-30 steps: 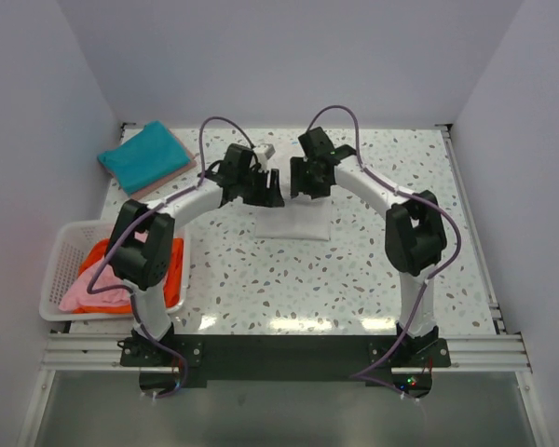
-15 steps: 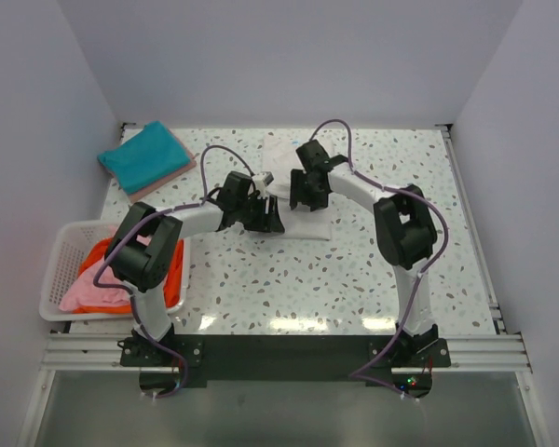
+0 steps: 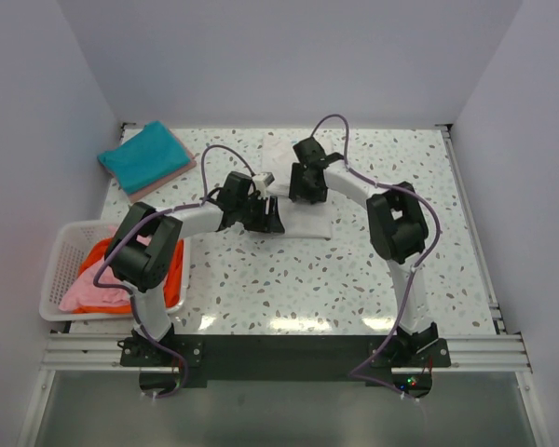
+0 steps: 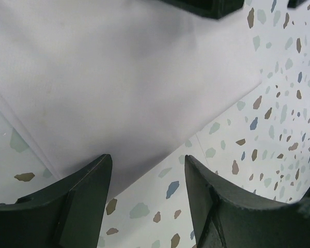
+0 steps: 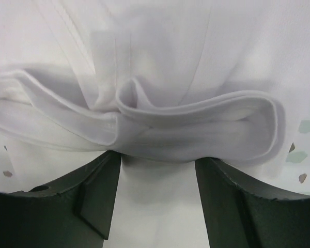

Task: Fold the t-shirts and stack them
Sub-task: Fold the tshirt

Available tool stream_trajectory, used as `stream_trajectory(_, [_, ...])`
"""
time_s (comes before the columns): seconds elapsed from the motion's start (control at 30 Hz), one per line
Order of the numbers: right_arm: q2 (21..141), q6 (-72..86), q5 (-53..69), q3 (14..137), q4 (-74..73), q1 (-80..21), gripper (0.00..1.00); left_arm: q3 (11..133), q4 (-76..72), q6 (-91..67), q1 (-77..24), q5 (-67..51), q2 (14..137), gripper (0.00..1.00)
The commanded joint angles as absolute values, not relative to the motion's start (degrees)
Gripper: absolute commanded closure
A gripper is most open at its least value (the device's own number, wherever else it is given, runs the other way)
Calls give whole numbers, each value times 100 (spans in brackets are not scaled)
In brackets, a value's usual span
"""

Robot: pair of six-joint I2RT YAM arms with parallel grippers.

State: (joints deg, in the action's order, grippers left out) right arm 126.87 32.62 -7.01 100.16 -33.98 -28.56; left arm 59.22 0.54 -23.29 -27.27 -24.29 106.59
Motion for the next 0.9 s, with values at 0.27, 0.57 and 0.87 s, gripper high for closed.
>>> stream_trajectory(0.27, [13245, 3594, -1406, 11661, -3173, -2426, 37, 5889, 633, -1942, -2725, -2285, 10740, 36])
stream_trajectory(0.57, [12956, 3639, -1301, 11980, -3120, -2250, 36, 6064, 782, -1907, -2742, -2285, 10688, 37])
stream_trajectory(0.87, [11225, 3234, -958, 9697, -2778, -2232, 36, 6933, 1169, -1986, -2742, -2127, 10521, 36])
